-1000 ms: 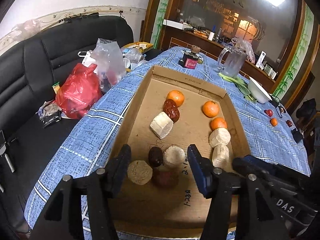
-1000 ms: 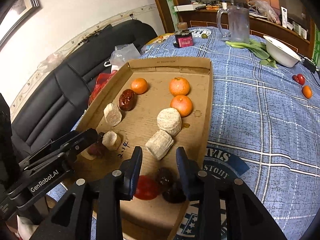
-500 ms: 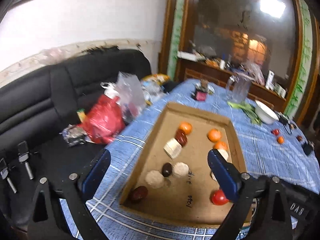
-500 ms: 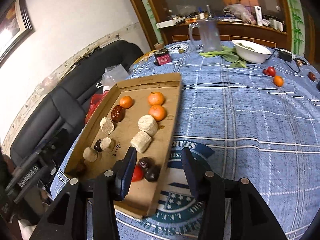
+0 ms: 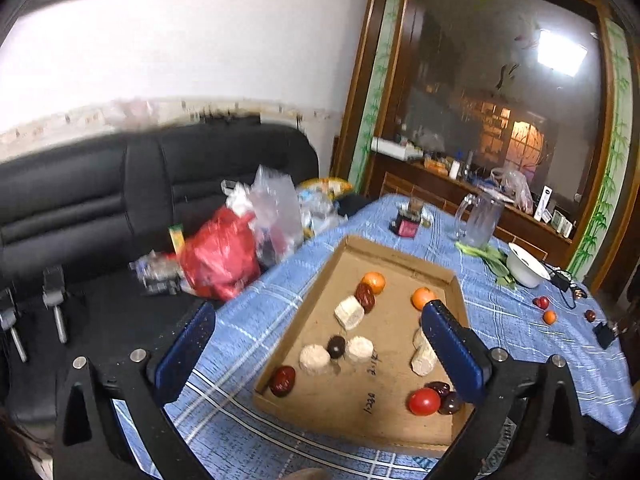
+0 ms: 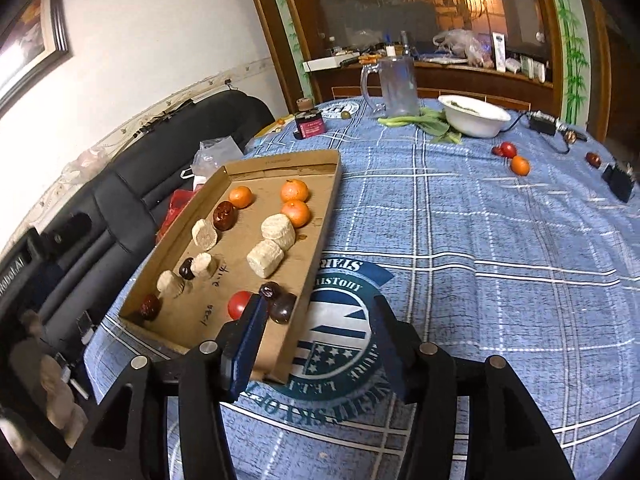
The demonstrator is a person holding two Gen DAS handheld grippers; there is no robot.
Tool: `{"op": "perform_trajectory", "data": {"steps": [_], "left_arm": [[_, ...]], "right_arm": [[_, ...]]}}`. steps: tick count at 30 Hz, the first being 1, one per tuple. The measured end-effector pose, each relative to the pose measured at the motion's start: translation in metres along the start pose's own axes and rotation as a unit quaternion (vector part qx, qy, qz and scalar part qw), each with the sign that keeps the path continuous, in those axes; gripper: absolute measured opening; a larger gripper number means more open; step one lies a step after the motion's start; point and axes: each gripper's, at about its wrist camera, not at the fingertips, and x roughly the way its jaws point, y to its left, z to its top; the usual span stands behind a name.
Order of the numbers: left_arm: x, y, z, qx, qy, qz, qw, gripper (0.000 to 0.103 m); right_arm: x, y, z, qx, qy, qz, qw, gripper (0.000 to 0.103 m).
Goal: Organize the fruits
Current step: 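Withdraw both open tools from the box over the table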
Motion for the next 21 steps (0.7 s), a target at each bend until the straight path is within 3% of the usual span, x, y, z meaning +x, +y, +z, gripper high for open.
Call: {"op": "perform_trajectory", "data": {"steps": [2,4,14,21], "left_arm": [[-0.010,-0.005,-0.002,0.012,-0.024,0.016,0.9995,0.103],[-0.013,-0.012,-0.003,0.026,-0.023,0.011,0.9993,0.103],[-0.002,-0.024,-0.021,0.065,0.034,-0.001,0.9973,0.103],[0.010,-0.024,-0.033,0.074,0.071,-0.010,0.9947,0.103]], "right_arm": [[-0.003,0.003,-0.003,-0.012,-0.006,-0.008,1.000,0.059],[-0.006,0.007,-0.004,-0.020,-0.010,-0.011,1.000,0.065],[-0.008,0.016,-0.011,-0.047,-0.011,-0.034,0.998,0.071],[-0.001,0.007,-0.014,-0.034,0.004,-0.041,0.999,0.071]]}}
